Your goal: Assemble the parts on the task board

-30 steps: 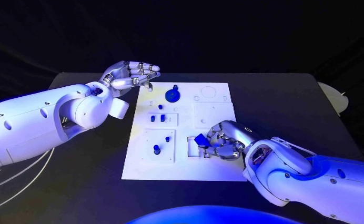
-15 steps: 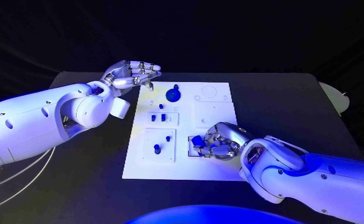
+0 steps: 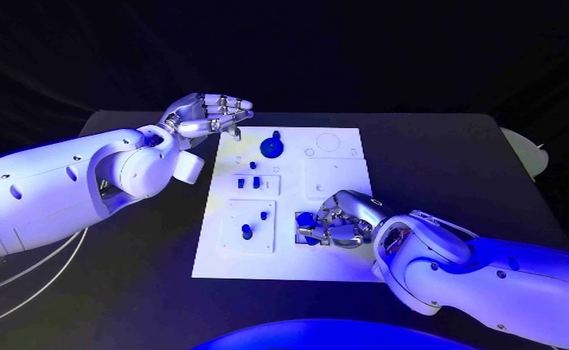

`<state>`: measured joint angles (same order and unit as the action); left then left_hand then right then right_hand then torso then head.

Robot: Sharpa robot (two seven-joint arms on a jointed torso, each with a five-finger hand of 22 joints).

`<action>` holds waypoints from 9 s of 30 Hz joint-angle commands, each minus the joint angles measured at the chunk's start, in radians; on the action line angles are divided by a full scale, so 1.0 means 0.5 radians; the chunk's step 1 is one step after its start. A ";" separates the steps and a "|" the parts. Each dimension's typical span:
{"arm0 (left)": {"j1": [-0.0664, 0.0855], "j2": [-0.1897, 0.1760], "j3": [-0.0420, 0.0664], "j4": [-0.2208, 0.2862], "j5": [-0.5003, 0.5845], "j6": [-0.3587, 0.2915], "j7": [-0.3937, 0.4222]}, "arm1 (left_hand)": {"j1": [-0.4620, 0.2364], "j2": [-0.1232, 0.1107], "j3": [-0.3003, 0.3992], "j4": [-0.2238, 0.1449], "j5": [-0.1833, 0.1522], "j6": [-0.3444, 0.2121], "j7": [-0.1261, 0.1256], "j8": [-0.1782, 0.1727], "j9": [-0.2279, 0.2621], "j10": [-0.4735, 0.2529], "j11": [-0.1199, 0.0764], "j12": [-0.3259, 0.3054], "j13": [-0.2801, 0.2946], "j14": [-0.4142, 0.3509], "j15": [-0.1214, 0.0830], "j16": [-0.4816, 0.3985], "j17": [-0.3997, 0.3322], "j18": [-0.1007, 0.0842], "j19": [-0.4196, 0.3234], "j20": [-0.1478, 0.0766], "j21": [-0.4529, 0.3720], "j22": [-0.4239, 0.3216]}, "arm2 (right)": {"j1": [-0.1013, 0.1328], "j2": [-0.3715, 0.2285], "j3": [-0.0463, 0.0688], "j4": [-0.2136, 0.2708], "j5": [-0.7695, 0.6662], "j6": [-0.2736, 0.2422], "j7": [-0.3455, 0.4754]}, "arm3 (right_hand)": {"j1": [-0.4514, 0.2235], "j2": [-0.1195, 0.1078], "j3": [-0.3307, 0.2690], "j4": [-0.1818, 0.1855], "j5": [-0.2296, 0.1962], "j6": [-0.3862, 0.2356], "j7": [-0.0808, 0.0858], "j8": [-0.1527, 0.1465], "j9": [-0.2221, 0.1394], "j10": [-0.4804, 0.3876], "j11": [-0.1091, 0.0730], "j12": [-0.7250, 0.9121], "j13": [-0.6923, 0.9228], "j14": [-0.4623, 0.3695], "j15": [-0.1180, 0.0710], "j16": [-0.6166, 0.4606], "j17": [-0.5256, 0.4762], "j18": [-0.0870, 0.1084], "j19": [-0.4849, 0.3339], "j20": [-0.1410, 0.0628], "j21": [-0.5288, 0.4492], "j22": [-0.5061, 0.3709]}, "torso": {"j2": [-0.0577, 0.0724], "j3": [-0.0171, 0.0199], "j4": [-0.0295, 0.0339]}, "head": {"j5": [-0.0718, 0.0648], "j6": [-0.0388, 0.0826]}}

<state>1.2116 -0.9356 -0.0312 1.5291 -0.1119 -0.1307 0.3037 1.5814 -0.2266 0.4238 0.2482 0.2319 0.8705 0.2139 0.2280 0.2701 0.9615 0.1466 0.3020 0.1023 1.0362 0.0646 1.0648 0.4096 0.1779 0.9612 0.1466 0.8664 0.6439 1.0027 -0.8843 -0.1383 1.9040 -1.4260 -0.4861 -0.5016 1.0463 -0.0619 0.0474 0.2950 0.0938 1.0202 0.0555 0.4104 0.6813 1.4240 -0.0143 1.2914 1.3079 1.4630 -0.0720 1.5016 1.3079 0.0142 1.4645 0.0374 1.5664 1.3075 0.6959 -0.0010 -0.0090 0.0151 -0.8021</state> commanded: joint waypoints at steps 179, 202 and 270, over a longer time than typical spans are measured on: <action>0.001 -0.014 -0.004 0.017 0.011 0.047 -0.005 | -0.050 0.008 0.032 -0.010 0.012 -0.017 -0.001 0.010 -0.001 -0.023 0.000 0.031 -0.002 -0.011 -0.001 0.000 -0.009 0.014 -0.006 0.008 -0.010 -0.002 | -0.058 -0.076 -0.001 0.009 0.173 -0.017 -0.041 | 0.125 -0.206 0.800 -0.009 0.489 -0.010 0.002 0.042 -0.005 0.048 -0.006 -0.016 0.139 0.162 -0.015 0.028 0.252 -0.028 0.213 -0.016 0.009 0.527 | -0.003 0.0020 -0.007 | -0.040 -0.016; 0.001 -0.019 -0.004 0.016 0.011 0.050 -0.012 | -0.052 0.008 0.033 -0.010 0.012 -0.017 -0.001 0.011 -0.001 -0.023 0.000 0.032 -0.002 -0.011 0.000 0.000 -0.009 0.014 -0.006 0.008 -0.011 -0.002 | -0.058 -0.084 -0.001 0.020 0.102 -0.053 -0.023 | -0.145 -0.187 0.520 -0.002 0.089 0.004 -0.003 0.026 -0.024 0.046 -0.008 -0.022 0.143 0.162 -0.017 0.028 0.254 -0.028 0.213 -0.017 0.009 0.527 | -0.003 0.0021 -0.007 | -0.041 -0.017; 0.001 -0.025 -0.004 0.017 0.011 0.055 -0.024 | -0.063 0.017 0.045 -0.009 0.014 -0.016 -0.001 0.015 0.000 -0.025 0.000 0.041 -0.002 -0.012 0.000 0.003 -0.011 0.014 -0.005 0.009 -0.013 -0.004 | -0.063 -0.128 -0.001 0.026 -0.015 -0.006 0.082 | 0.260 -0.132 0.488 -0.011 0.052 0.037 -0.013 0.017 -0.052 0.073 -0.017 0.019 0.182 0.169 -0.023 0.040 0.287 -0.028 0.213 -0.020 0.009 0.527 | -0.002 0.0011 -0.003 | -0.032 -0.023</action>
<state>1.2113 -0.9492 -0.0339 1.5349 -0.1113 -0.1188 0.2884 1.5630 -0.2186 0.4405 0.2427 0.2358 0.8705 0.2139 0.2318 0.2704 0.9543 0.1467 0.3177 0.1024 1.0363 0.0645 1.0648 0.4055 0.1779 0.9611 0.1466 0.8664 0.6430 0.9721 -0.9498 -0.1386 1.9167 -1.4322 -0.4745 -0.4792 1.1755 -0.1353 0.2889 0.2931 0.1261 1.0336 0.0493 0.4196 0.6557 1.4528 -0.0250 1.2974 1.3075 1.4630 -0.0788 1.5173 1.3081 0.0143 1.4680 0.0342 1.5664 1.3079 0.6948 -0.0005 -0.0112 -0.0008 -0.8135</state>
